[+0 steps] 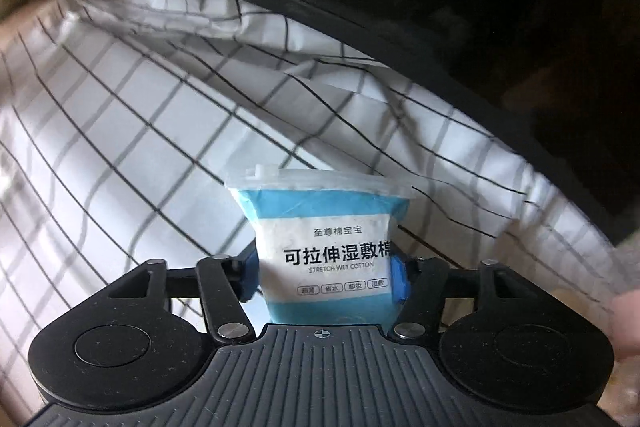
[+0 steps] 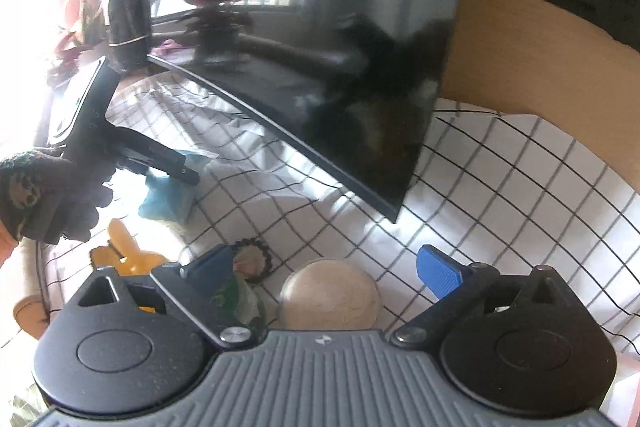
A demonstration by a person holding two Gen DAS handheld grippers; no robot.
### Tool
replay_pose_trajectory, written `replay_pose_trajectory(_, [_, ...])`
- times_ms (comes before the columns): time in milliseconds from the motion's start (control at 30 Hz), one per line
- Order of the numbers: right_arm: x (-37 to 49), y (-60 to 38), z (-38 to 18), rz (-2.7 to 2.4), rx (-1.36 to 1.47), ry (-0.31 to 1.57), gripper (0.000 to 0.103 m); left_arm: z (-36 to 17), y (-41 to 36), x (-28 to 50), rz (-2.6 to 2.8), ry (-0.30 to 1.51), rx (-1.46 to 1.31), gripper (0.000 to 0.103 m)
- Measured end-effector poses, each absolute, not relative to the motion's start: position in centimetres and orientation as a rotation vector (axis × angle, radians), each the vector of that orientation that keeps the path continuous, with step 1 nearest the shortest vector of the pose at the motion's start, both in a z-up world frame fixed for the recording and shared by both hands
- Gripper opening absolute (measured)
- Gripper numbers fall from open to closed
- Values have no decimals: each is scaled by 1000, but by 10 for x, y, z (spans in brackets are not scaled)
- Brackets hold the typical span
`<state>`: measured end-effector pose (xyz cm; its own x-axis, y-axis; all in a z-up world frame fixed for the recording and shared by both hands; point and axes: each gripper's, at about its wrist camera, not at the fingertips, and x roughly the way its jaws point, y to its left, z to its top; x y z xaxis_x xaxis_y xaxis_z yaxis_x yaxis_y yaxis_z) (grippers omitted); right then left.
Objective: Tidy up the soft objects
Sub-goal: 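Grasp the yellow toy with the right gripper while the left carries the pack toward the pink box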
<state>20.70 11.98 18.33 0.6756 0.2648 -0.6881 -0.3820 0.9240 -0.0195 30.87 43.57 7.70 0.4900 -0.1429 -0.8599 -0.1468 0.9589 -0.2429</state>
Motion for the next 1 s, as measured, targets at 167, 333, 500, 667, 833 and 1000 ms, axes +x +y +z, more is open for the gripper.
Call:
replay_pose_trajectory(167, [181,163,176,505,-260,725,98,105,454,263,-17,930,-369,61])
replay_pose_trajectory(333, [145,236,153,646,-410,694,98,126,488,199,69,846,-400,61])
replay_pose_trajectory(500, [125,301,113,706,-576,629,89,136,524,153,117,731,-518,61])
replay_pose_trajectory(667, [134,326,91,656,-625,594,80,136,532,125,99,782,-482,61])
replay_pose_trajectory(833, [164,330,92,647,-518,756,18,119,528,110,76,871,-420,61])
replay_pose_trajectory(1000, [170,325,129,675,-387,797,15,117,526,105,101,927,-383,61])
